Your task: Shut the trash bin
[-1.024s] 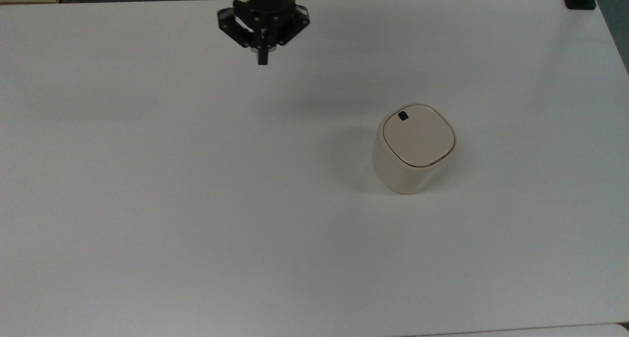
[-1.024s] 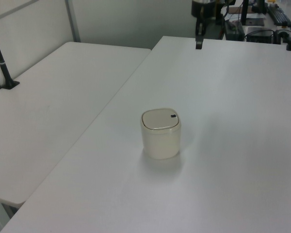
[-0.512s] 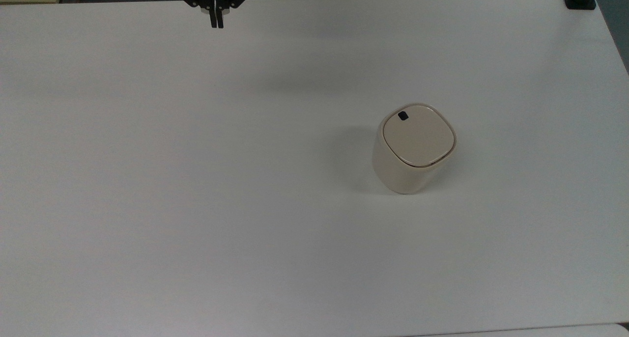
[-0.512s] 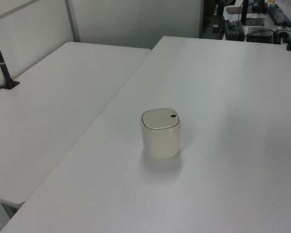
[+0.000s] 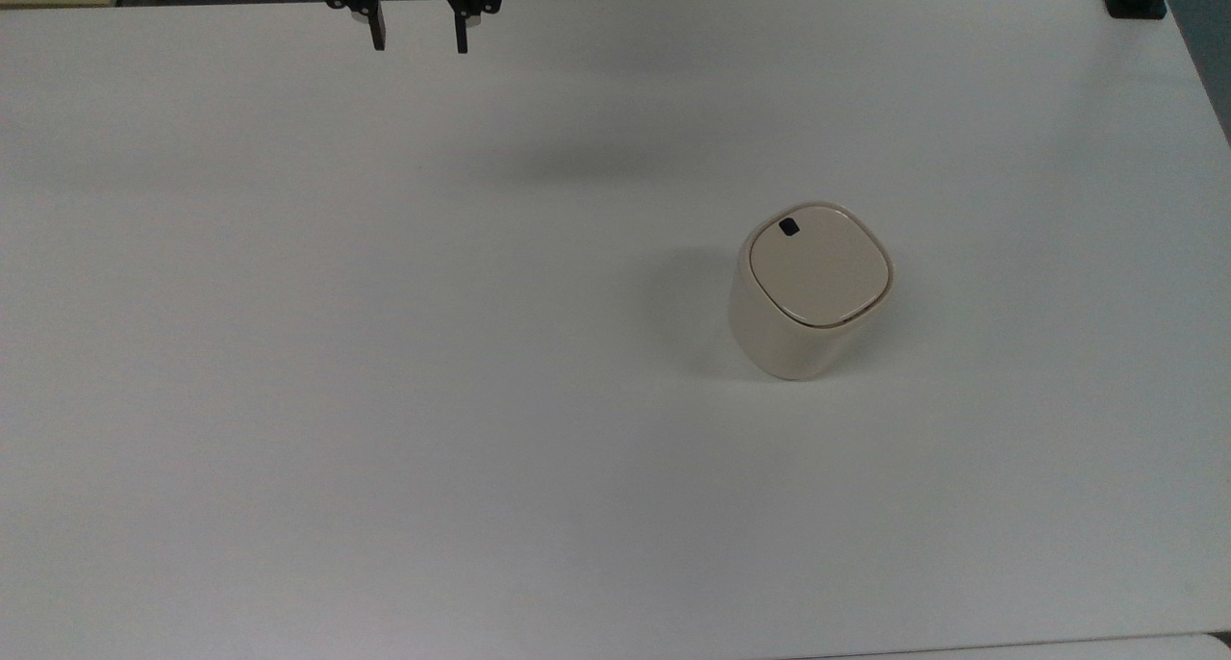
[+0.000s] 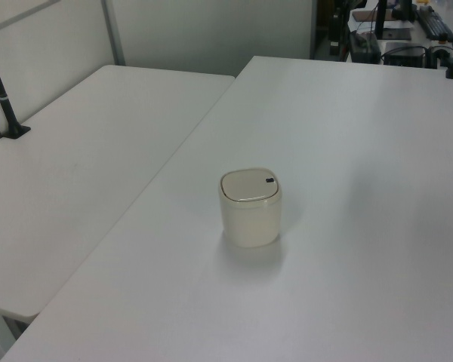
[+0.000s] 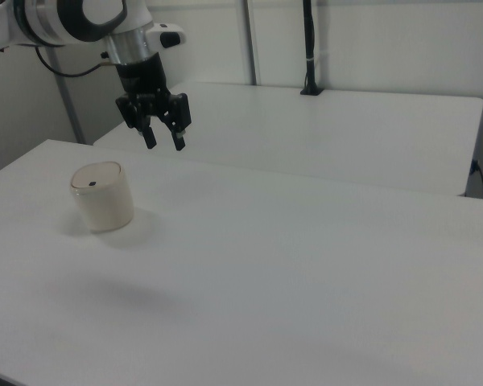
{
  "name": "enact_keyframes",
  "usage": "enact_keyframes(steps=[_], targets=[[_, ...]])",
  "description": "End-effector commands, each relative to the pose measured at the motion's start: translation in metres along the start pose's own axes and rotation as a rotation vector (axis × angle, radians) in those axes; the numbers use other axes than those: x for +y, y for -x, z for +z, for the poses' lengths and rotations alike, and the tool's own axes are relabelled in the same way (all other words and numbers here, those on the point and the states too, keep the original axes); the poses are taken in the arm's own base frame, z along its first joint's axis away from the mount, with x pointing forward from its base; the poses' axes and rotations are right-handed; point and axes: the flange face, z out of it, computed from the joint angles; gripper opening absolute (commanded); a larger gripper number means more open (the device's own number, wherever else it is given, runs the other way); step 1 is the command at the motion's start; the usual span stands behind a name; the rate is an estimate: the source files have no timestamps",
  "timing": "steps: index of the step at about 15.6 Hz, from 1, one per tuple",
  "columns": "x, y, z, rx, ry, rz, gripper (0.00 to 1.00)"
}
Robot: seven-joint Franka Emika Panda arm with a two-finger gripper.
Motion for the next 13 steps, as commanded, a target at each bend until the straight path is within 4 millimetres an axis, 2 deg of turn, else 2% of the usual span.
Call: enact_keyframes(steps=[1, 13], targets=[[0.000, 0.007, -0.001, -0.010, -0.017, 0.018, 1.00], [0.005, 0.019, -0.004, -0.057, -0.031, 0.056, 1.00]])
